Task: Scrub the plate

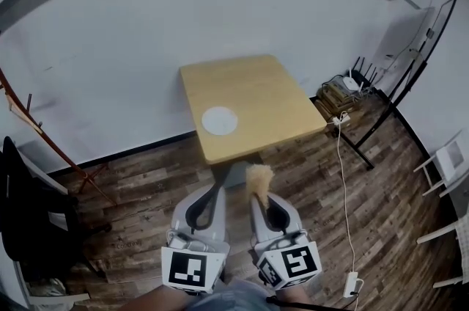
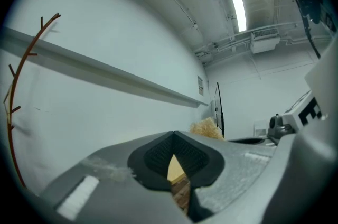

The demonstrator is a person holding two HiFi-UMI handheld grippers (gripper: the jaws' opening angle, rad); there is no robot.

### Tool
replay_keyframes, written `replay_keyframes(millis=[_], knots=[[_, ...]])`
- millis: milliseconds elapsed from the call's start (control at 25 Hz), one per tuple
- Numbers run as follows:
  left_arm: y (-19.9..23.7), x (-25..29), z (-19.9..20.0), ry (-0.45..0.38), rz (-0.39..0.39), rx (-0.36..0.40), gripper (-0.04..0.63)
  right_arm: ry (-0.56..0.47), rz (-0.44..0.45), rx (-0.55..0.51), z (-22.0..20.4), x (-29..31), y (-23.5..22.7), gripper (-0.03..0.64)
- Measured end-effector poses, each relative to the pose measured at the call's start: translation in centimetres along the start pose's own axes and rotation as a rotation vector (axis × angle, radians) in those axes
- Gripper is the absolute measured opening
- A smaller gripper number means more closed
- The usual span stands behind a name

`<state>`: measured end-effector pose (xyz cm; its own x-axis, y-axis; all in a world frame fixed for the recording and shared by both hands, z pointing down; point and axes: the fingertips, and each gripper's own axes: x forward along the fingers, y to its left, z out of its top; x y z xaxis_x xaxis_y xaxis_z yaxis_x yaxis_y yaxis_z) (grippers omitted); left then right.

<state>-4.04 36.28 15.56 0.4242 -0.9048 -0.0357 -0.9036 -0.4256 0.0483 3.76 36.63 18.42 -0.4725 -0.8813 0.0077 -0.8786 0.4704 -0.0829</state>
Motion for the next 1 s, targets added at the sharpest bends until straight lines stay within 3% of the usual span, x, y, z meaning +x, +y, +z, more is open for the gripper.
replay_keyframes(millis=[240,560,1000], knots=[[0.9,2.4,-0.2,-0.002,-0.017,-0.007,0.020,-0.008,-0.021,-0.022,0.8,2.0,-1.5,0.047],[0.5,5.9,-2.8,0.065,-0.028,-0.022,0.020,0.028,-0.046,0.007,-0.7,3.4,-4.6,0.047],[0.8,14.4,-6.3,0.181,0.056,0.006,0.020,0.093,0.024,0.098,-3.6,8.8,-12.2,0.047]])
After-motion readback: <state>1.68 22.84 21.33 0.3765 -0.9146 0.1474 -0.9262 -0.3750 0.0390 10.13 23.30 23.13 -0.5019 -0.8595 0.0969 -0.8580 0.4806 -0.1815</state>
